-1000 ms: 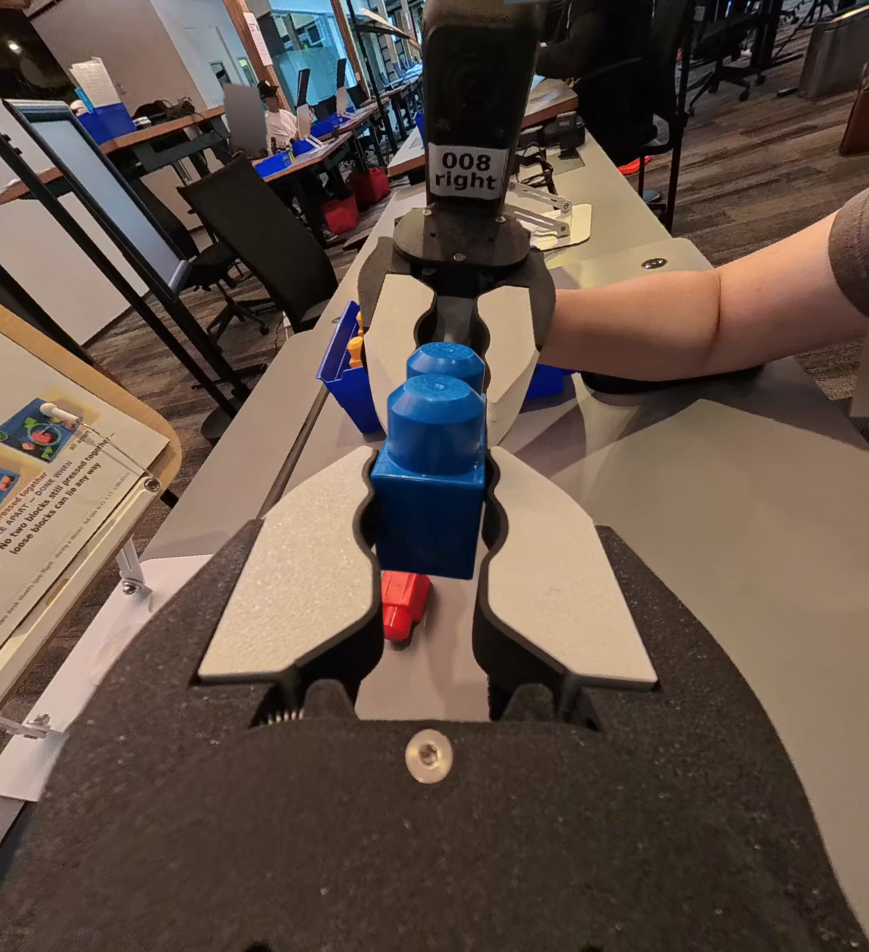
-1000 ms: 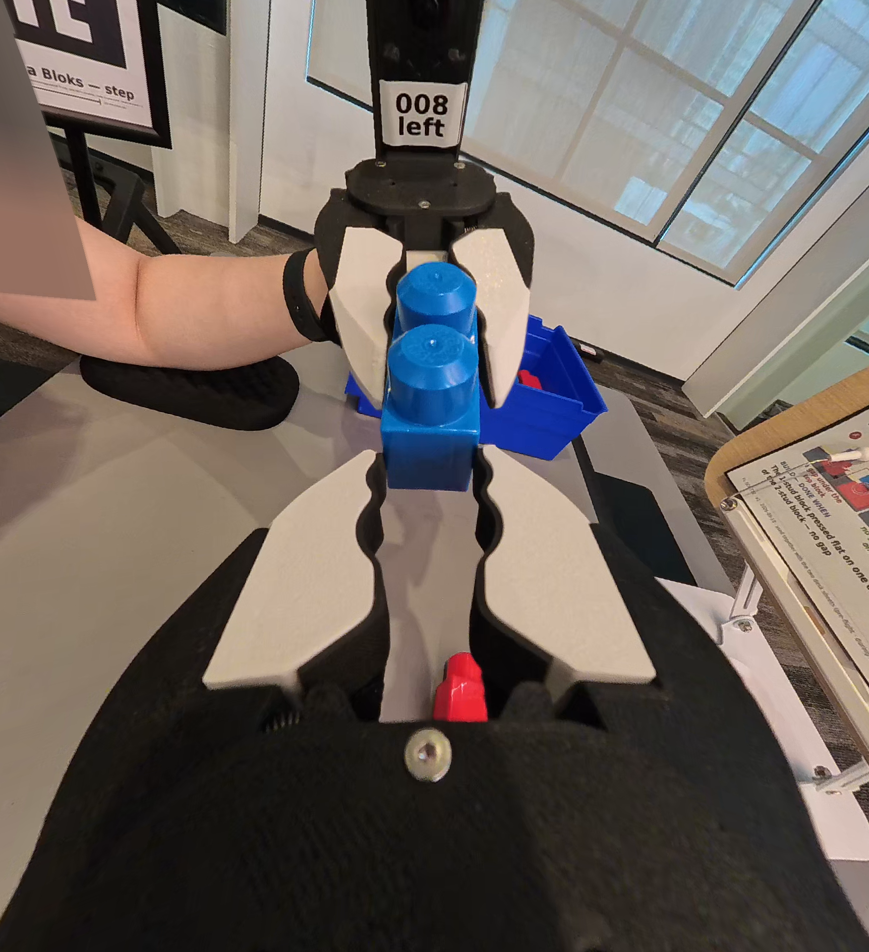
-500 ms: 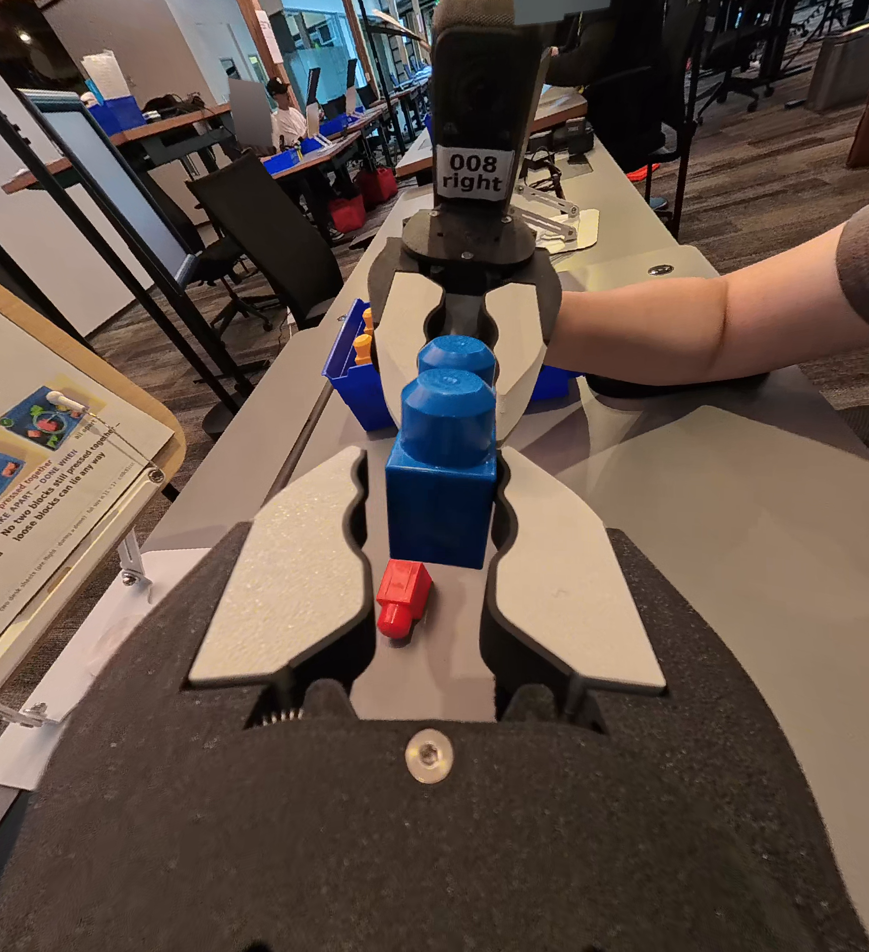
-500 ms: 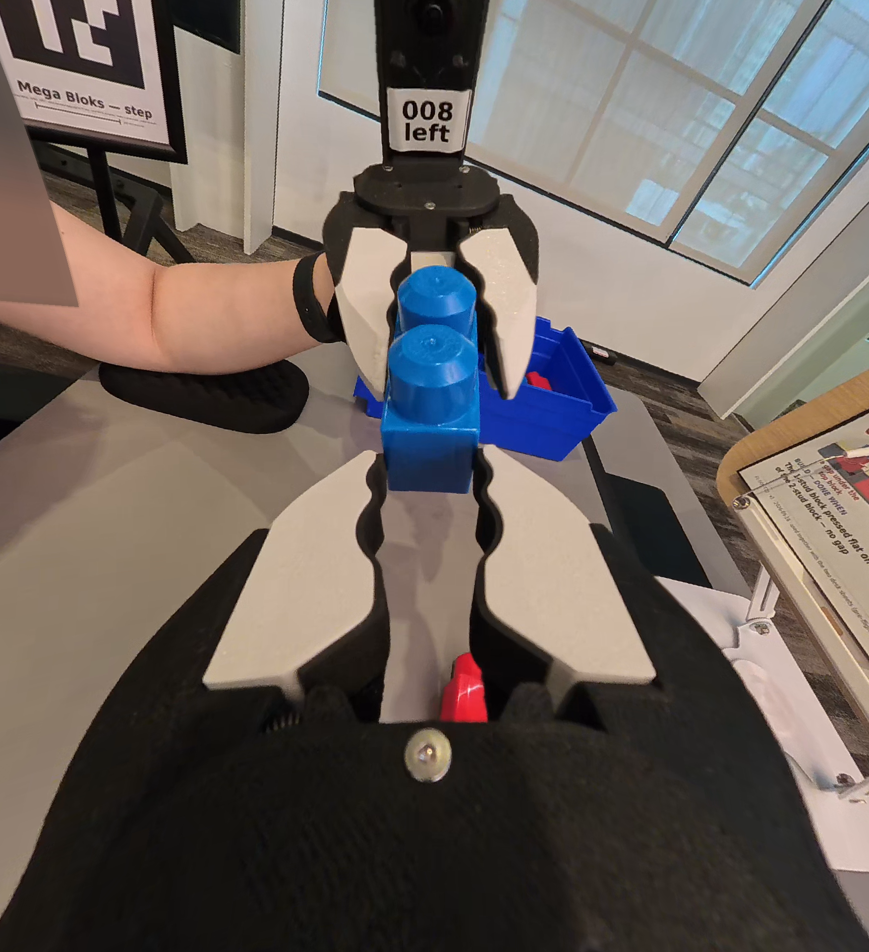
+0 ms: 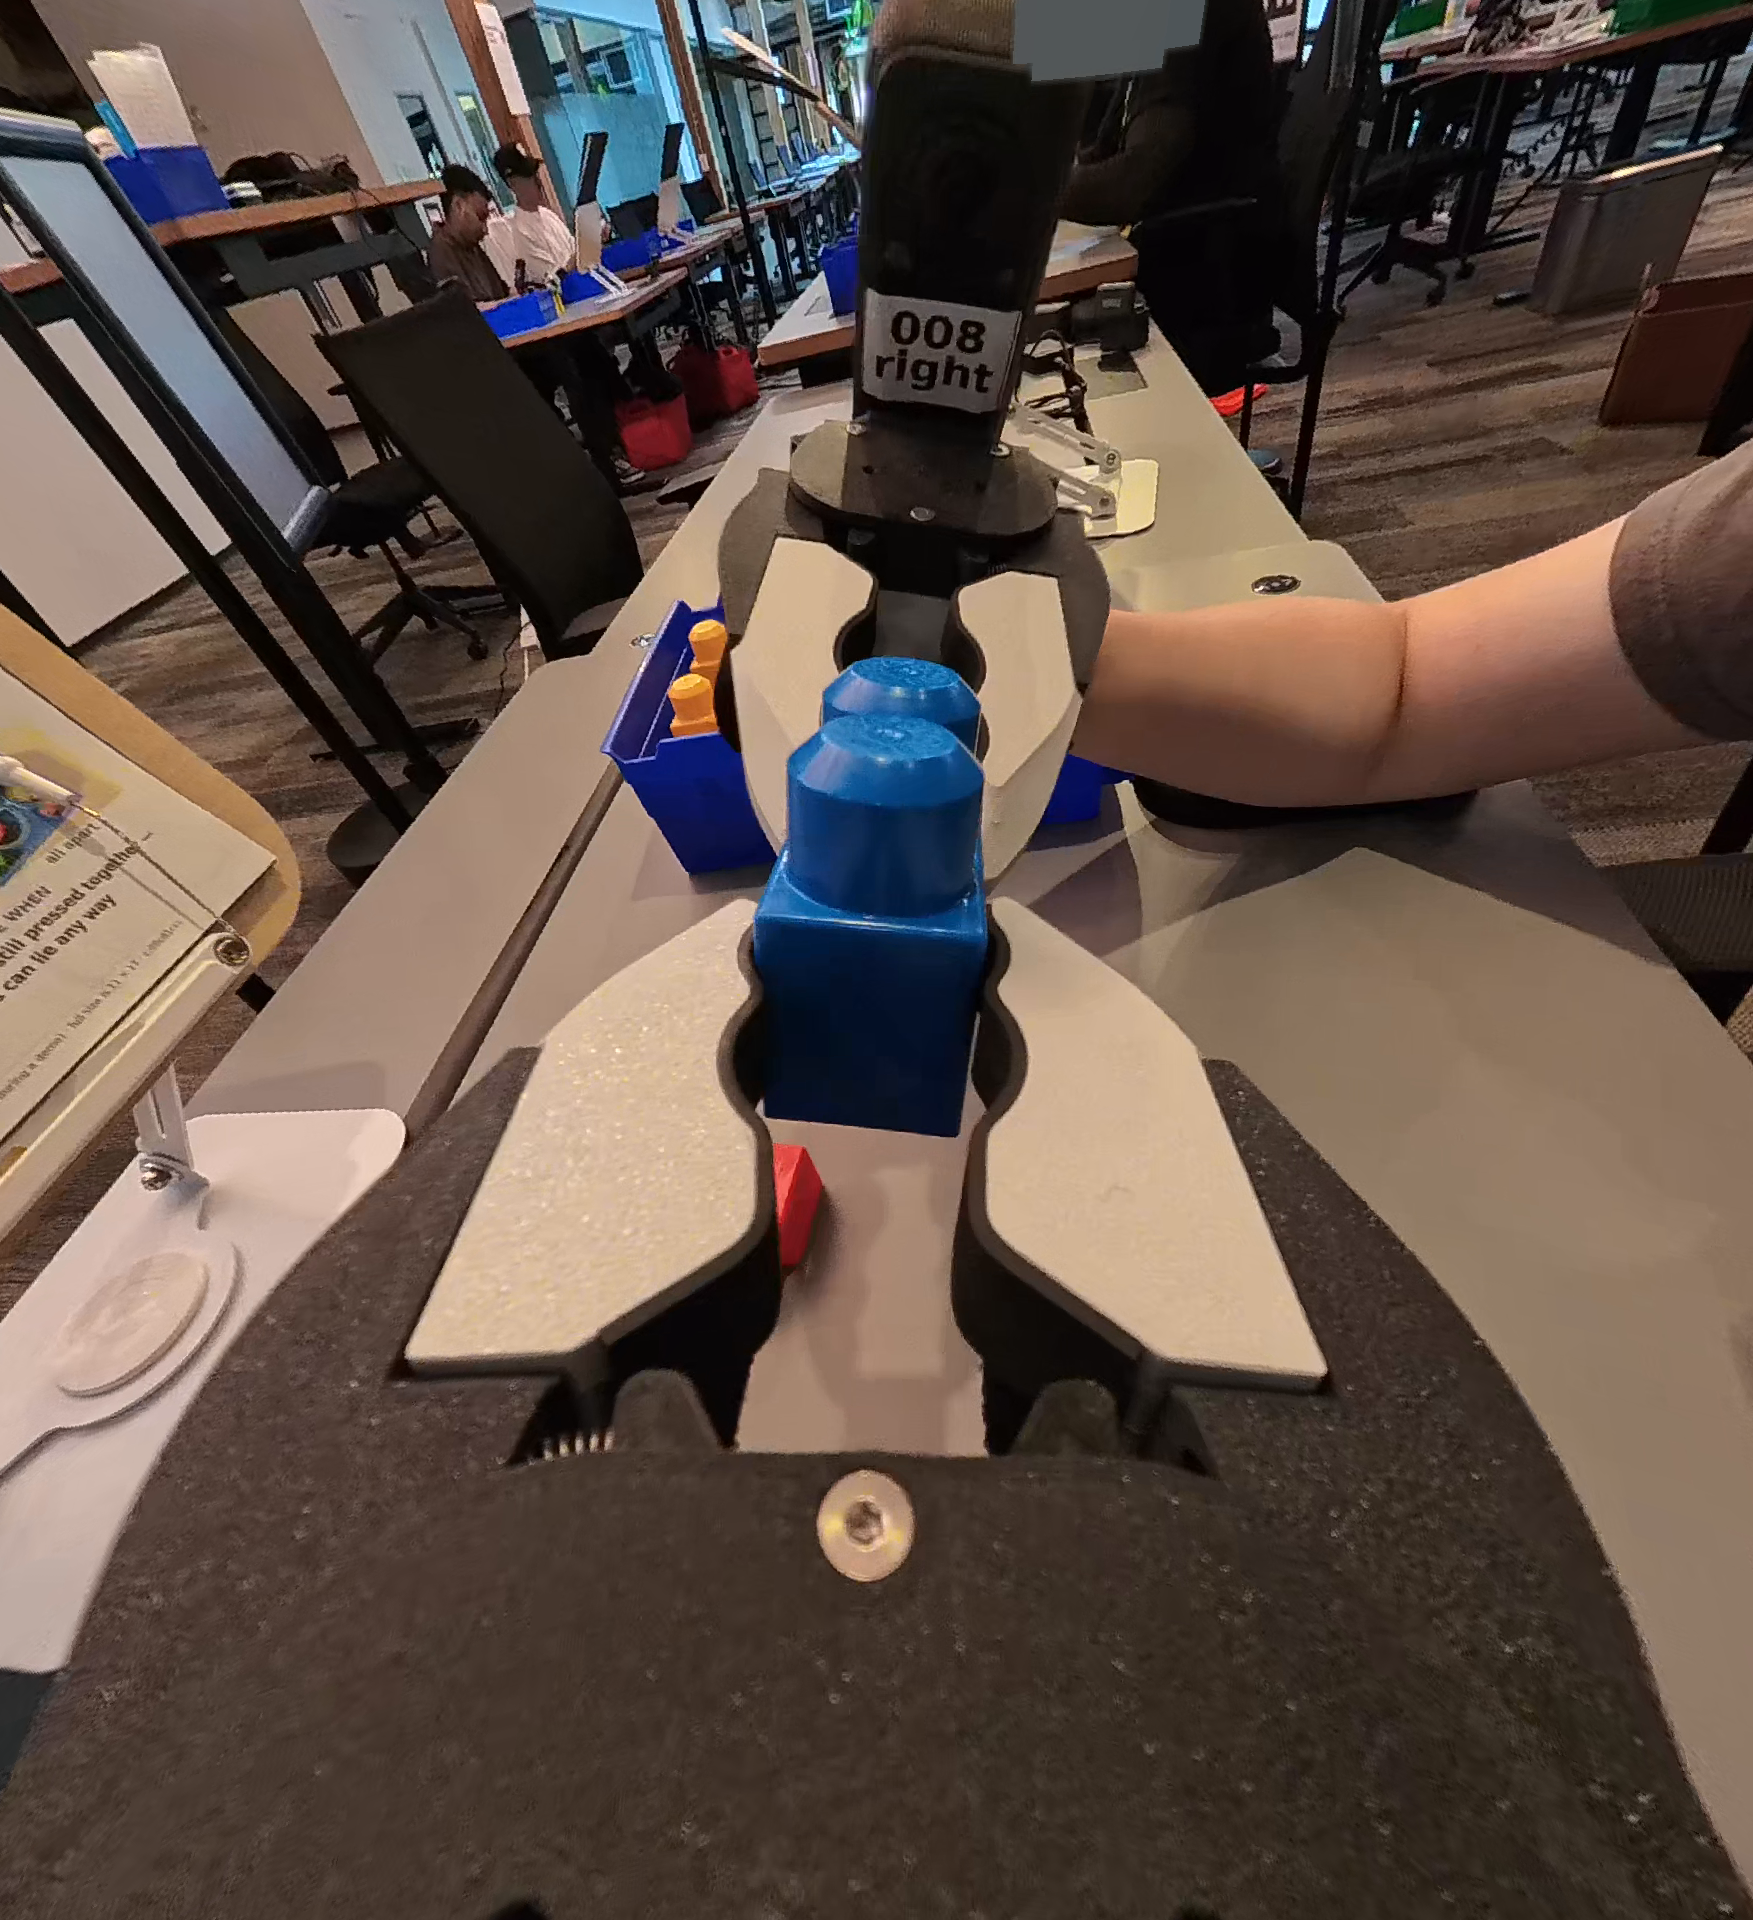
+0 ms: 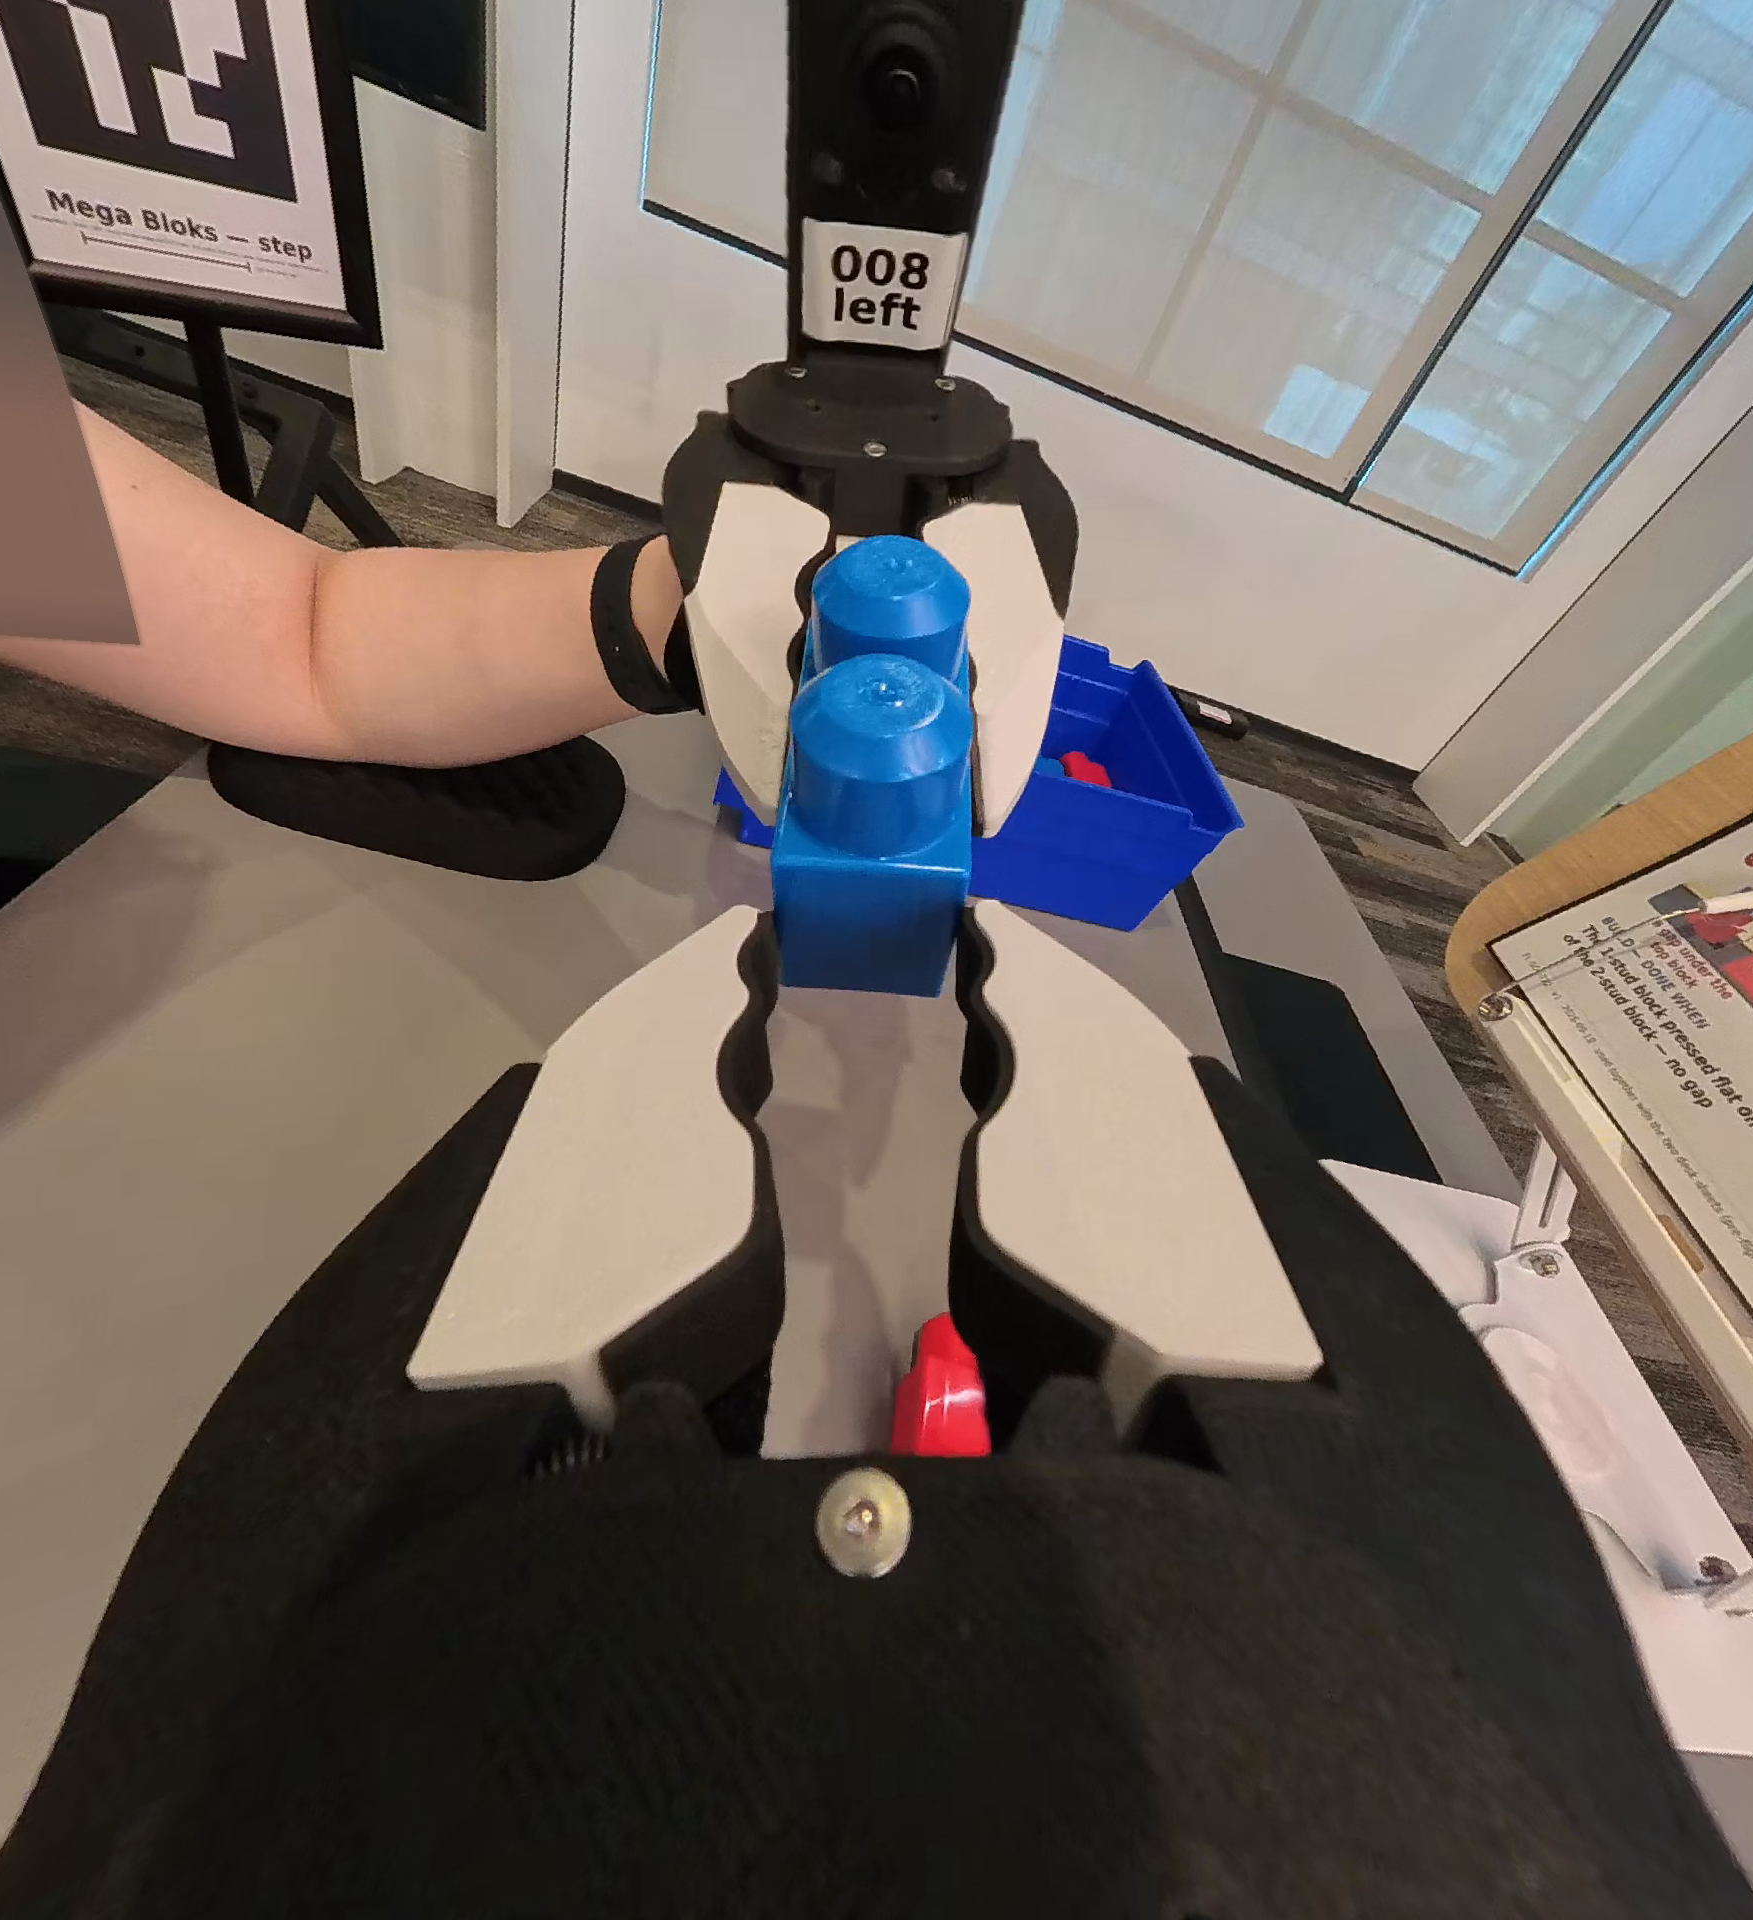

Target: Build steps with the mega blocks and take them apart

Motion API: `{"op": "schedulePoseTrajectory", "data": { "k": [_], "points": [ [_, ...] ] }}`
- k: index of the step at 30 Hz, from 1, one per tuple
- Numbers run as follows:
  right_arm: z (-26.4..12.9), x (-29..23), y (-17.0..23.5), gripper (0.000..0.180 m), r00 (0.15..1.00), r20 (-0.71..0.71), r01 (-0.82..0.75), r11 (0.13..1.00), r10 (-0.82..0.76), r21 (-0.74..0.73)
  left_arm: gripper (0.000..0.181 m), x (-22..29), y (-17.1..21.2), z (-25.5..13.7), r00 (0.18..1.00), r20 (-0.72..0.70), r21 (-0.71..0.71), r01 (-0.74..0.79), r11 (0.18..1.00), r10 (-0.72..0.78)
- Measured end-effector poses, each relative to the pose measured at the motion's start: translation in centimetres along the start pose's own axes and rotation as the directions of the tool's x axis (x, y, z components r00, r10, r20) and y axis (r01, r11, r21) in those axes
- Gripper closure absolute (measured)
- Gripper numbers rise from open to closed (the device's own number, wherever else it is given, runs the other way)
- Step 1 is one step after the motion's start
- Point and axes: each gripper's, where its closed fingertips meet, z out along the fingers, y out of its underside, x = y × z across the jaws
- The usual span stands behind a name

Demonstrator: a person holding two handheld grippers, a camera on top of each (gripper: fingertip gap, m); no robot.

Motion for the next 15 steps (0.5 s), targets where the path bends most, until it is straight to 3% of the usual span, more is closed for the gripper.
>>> {"op": "schedulePoseTrajectory", "data": {
  "k": [11, 15],
  "points": [
    [-0.7, 1.4, -0.1, 0.139, 0.997, -0.052, -0.047, 0.999, 0.048, 0.028, 0.145, -1.2, -0.2, -1.2, 0.999, 0.043, 0.012, 0.022, 1.000, -0.022],
    [-0.3, 3.4, 6.5, 0.131, 0.970, -0.142, -0.227, 0.943, 0.197, -0.245, 0.145, -3.5, -0.2, -3.4, 0.988, 0.153, 0.010, 0.017, 1.000, -0.018]
  ]
}}
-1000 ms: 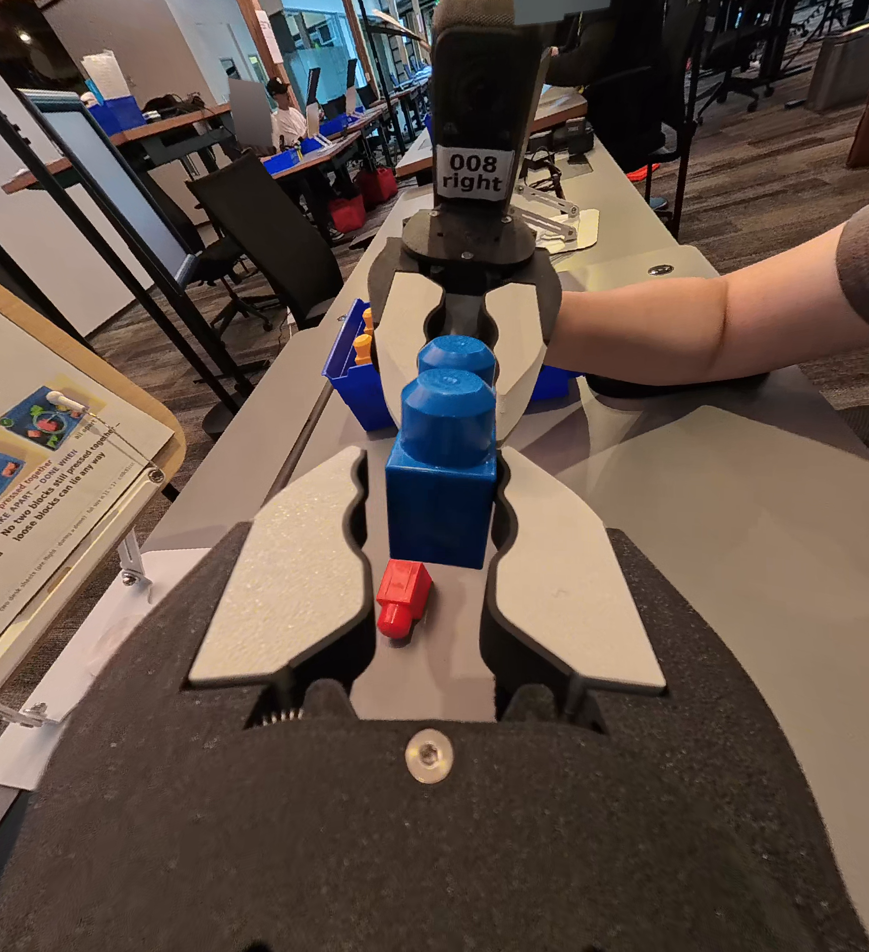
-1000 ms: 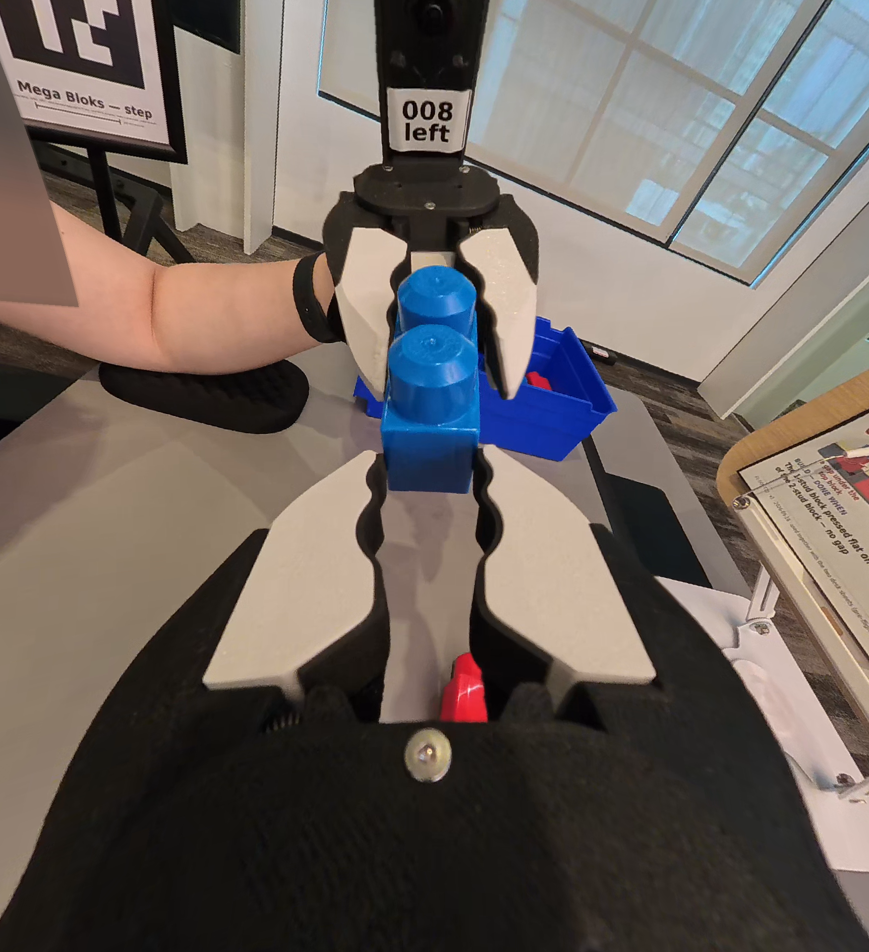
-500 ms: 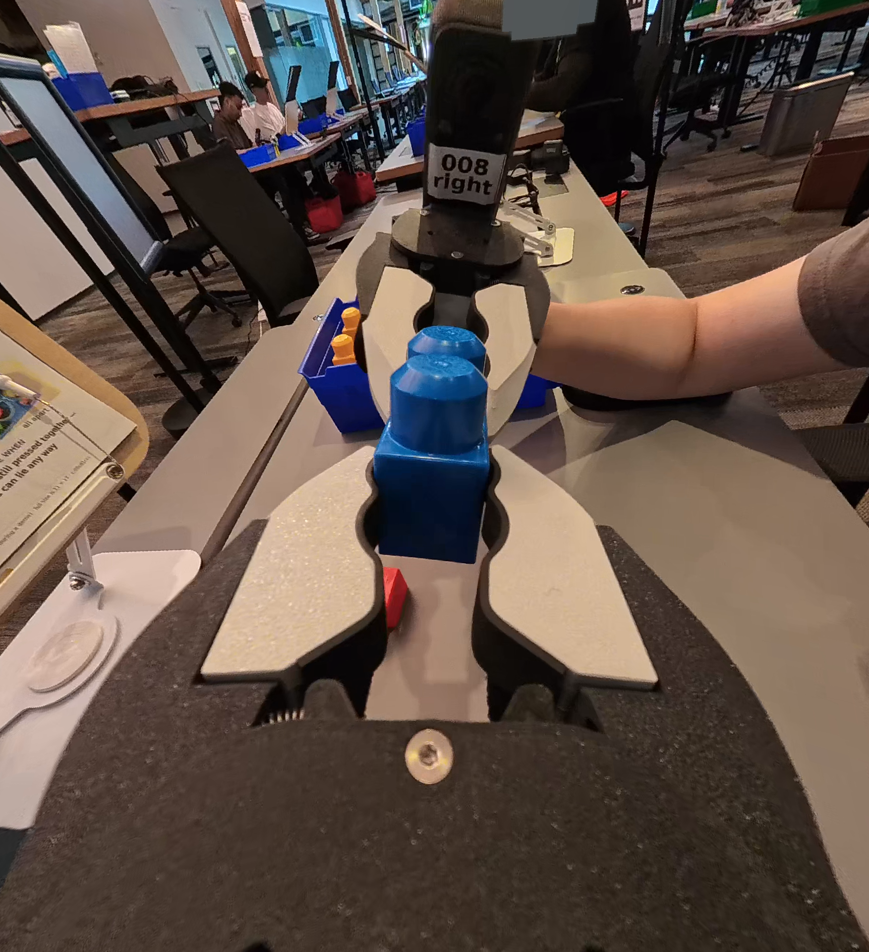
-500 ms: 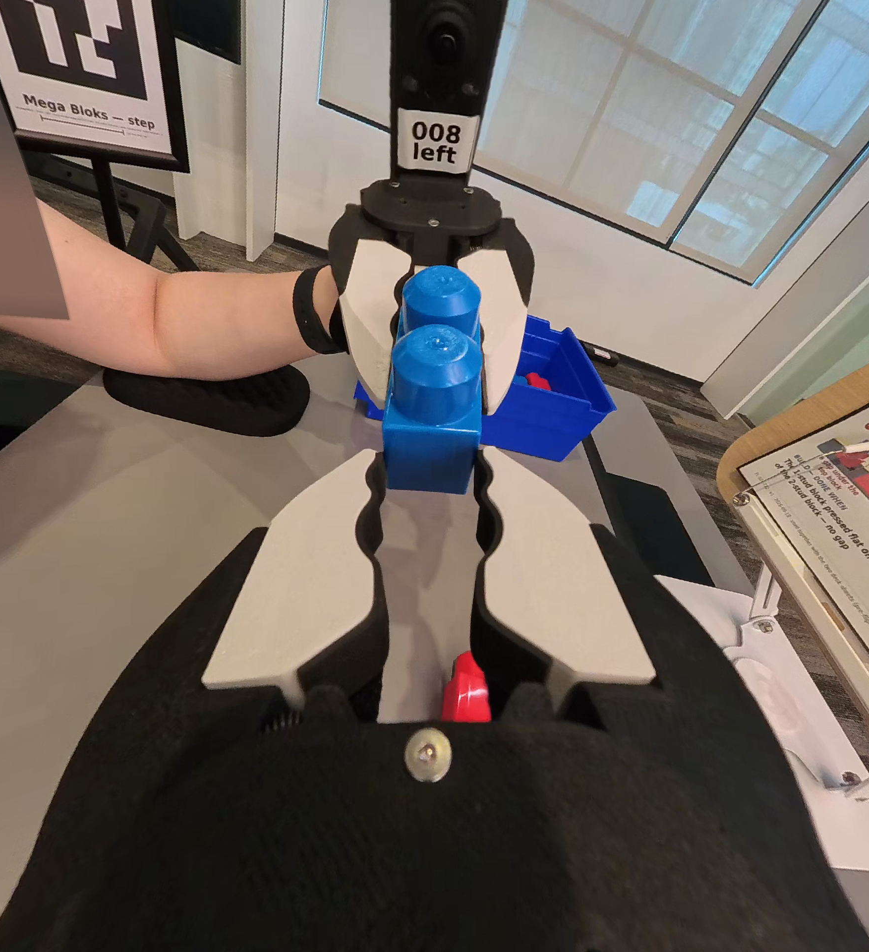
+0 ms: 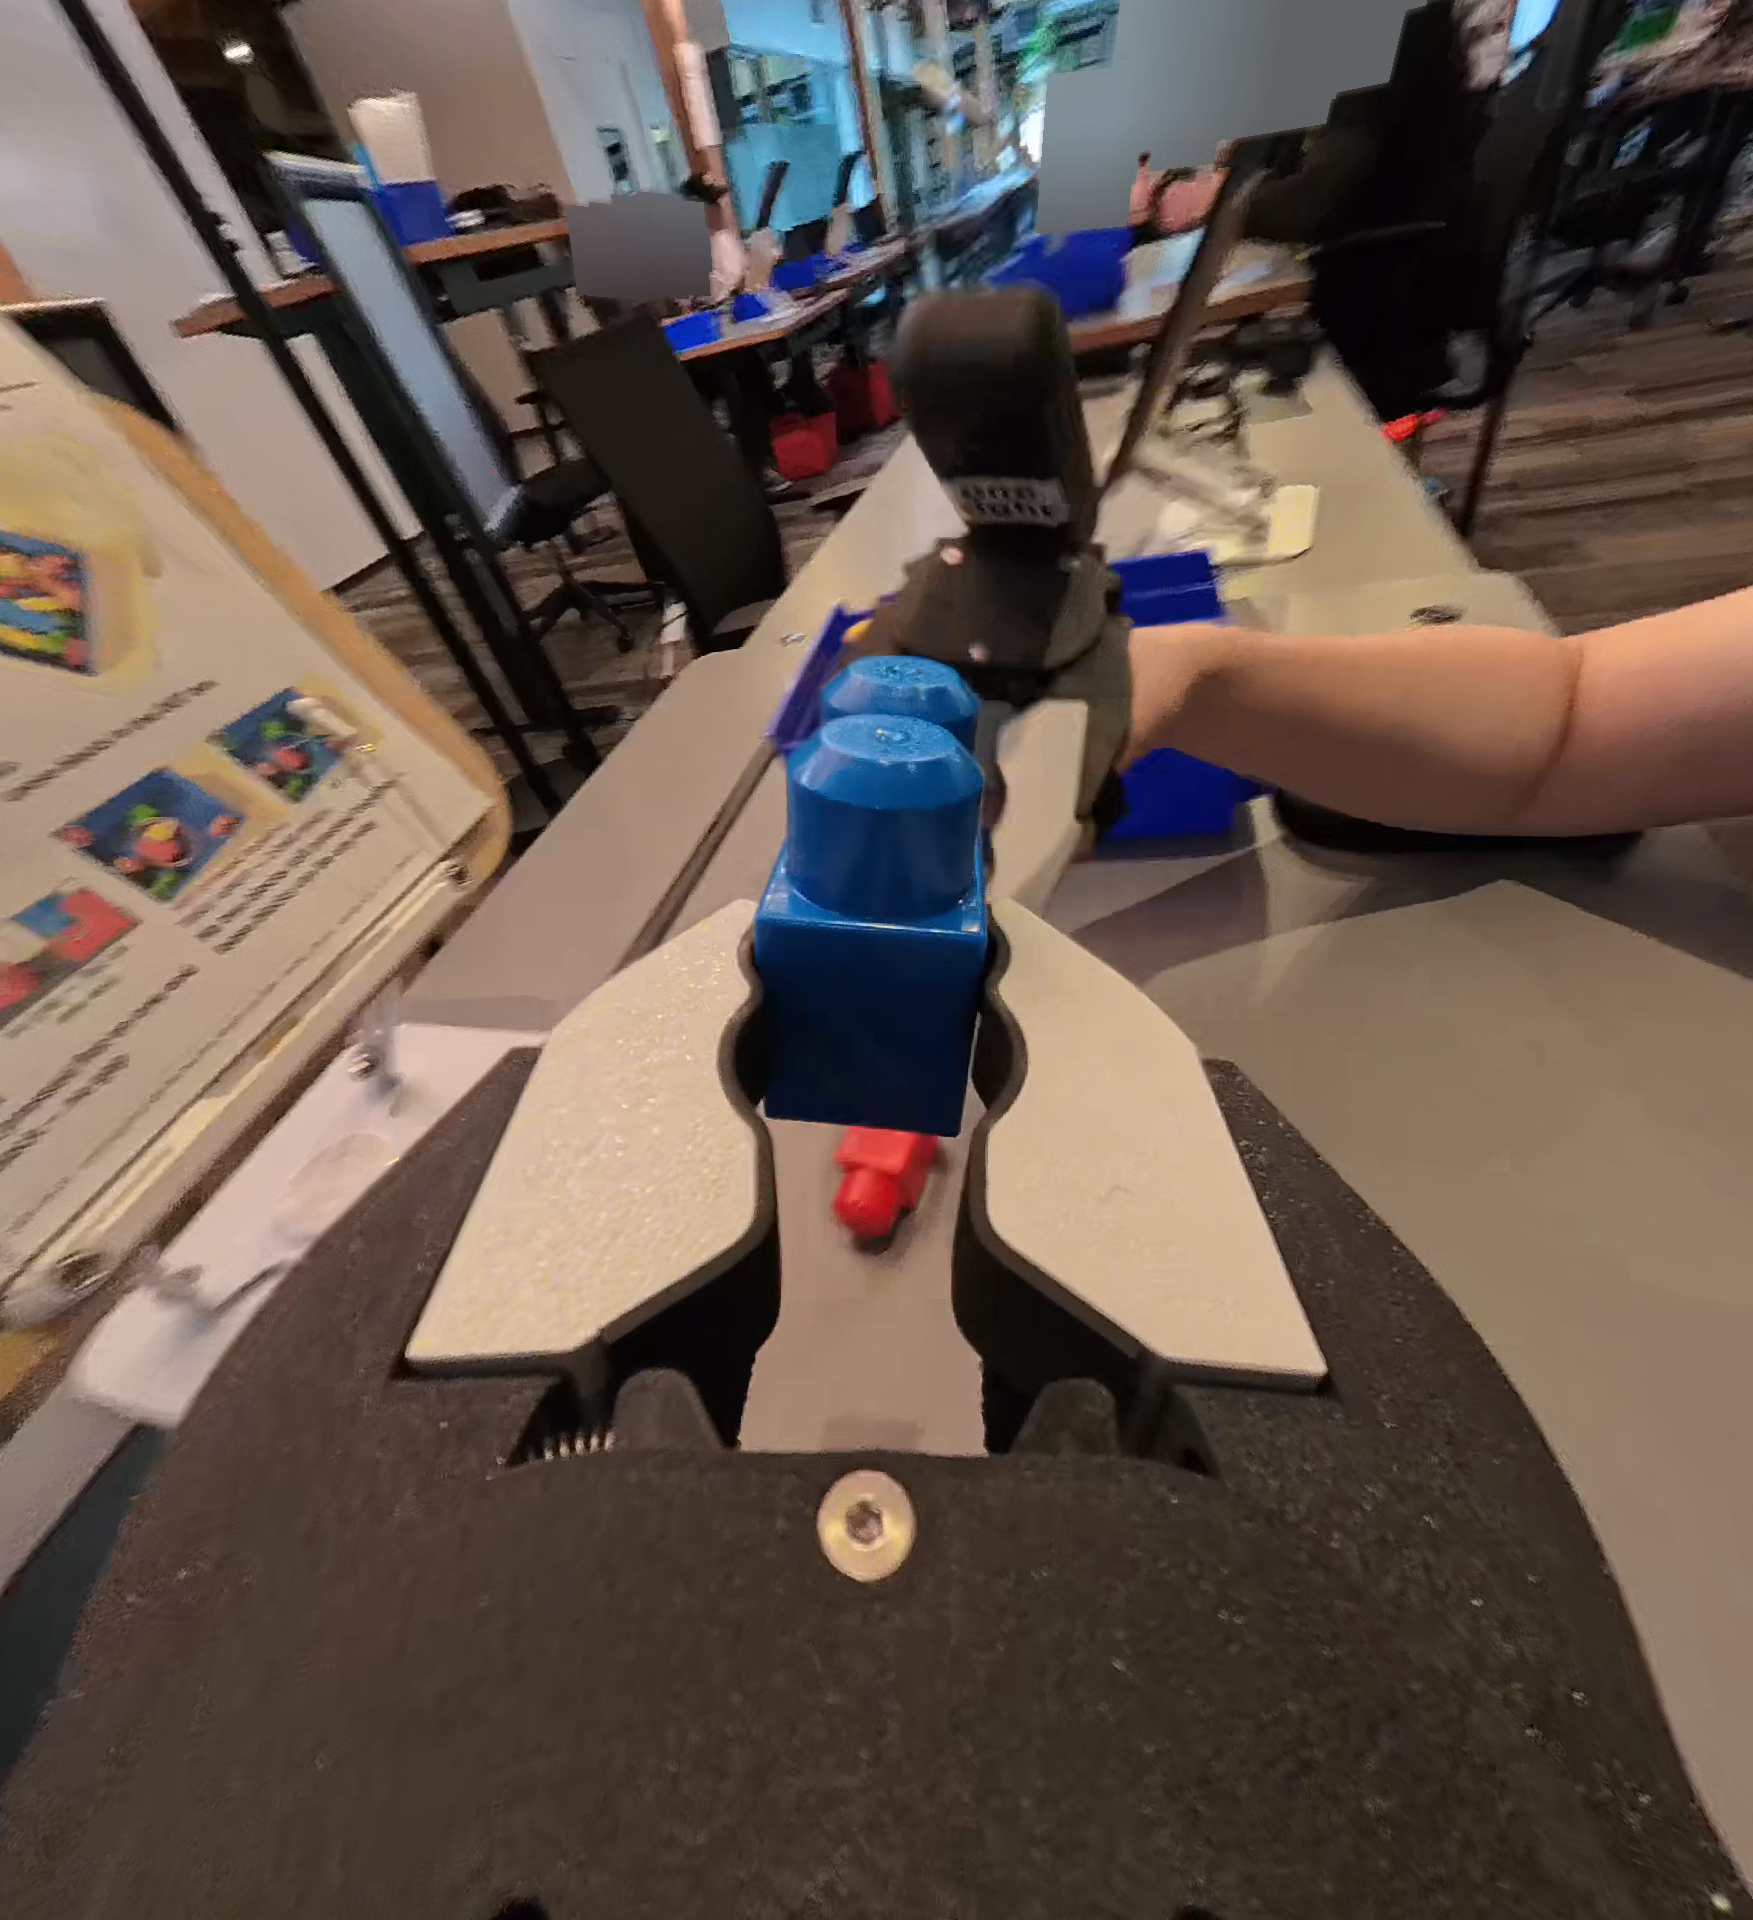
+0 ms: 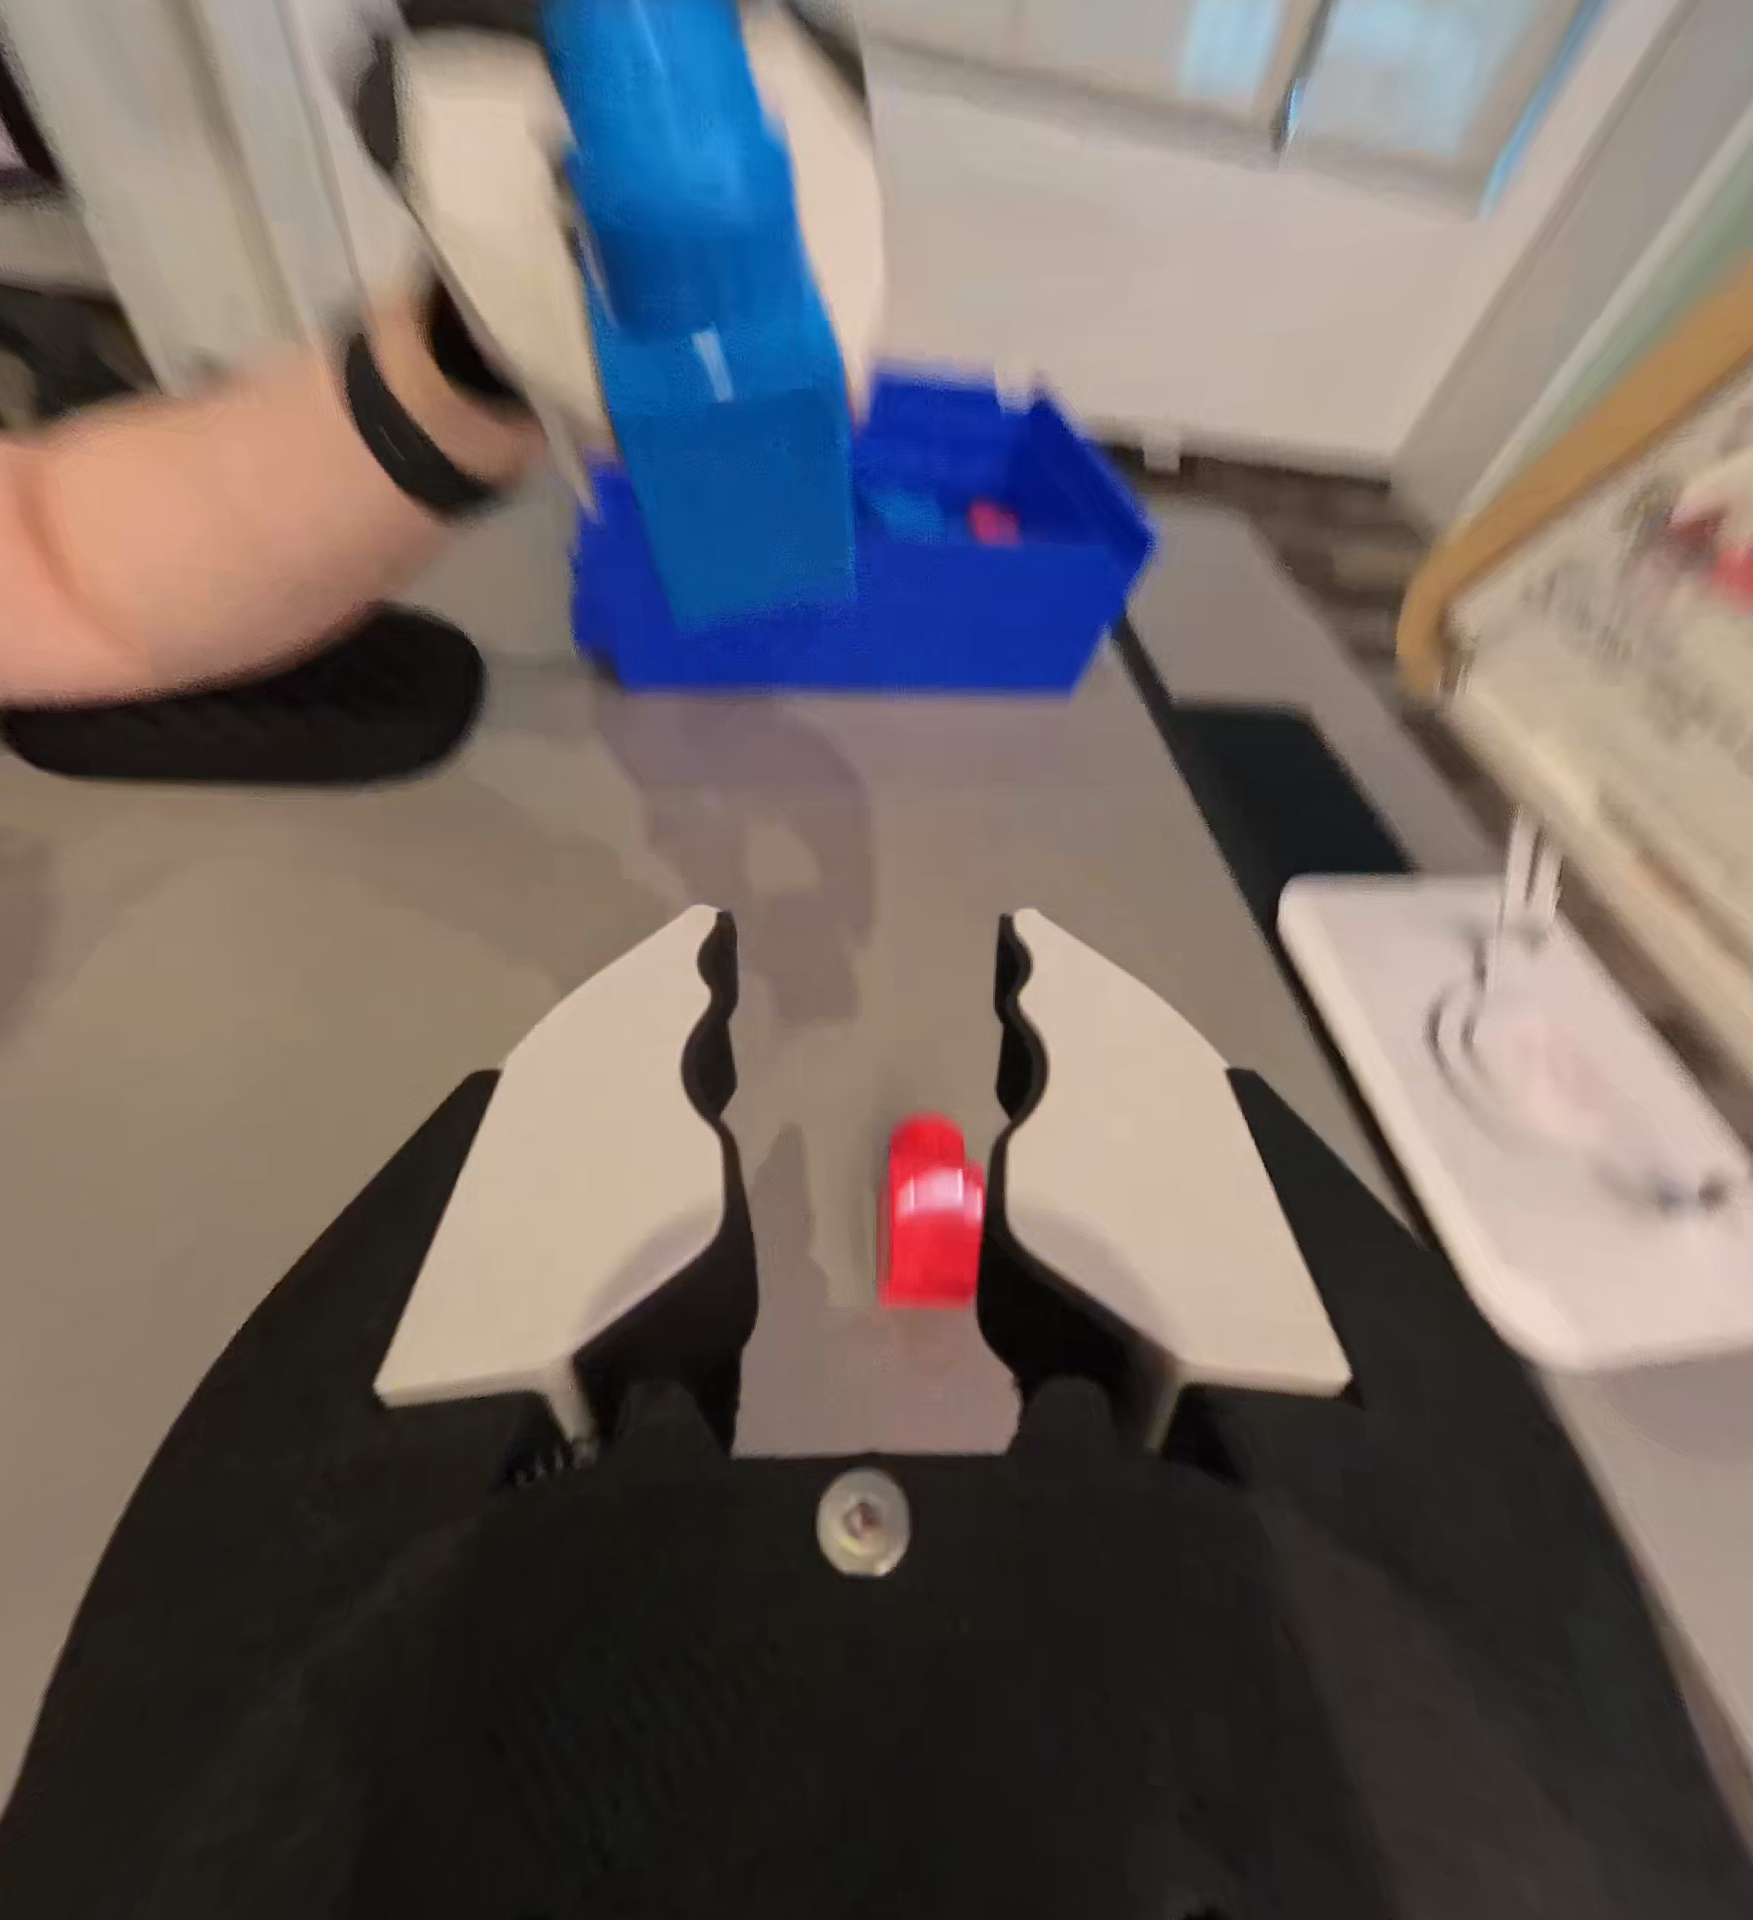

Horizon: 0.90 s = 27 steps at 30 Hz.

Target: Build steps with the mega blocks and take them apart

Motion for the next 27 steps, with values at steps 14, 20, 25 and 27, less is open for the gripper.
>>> {"op": "schedulePoseTrajectory", "data": {
  "k": [14, 20, 25, 27],
  "points": [
    [5.3, 2.2, 12.0, 0.135, 0.997, -0.014, -0.058, 0.580, 0.080, -0.812, 0.145, -5.7, 0.5, -7.7, 0.962, 0.270, -0.077, -0.014, 0.997, 0.035],
    [5.2, 1.7, 14.5, 0.136, 0.999, 0.006, -0.016, 0.399, 0.053, -0.917, 0.145, -5.4, 0.1, -8.1, 0.963, 0.266, -0.072, -0.029, 0.997, 0.047],
    [5.1, 1.5, 14.8, 0.142, 0.997, 0.018, -0.012, 0.395, 0.072, -0.919, 0.145, -5.0, -0.3, -7.9, 0.969, 0.245, -0.047, -0.030, 0.998, 0.041],
    [4.7, 1.2, 14.3, 0.142, 0.995, 0.020, -0.024, 0.422, 0.099, -0.906, 0.145, -4.7, -0.7, -7.8, 0.973, 0.227, -0.023, -0.027, 0.999, 0.031]
  ]
}}
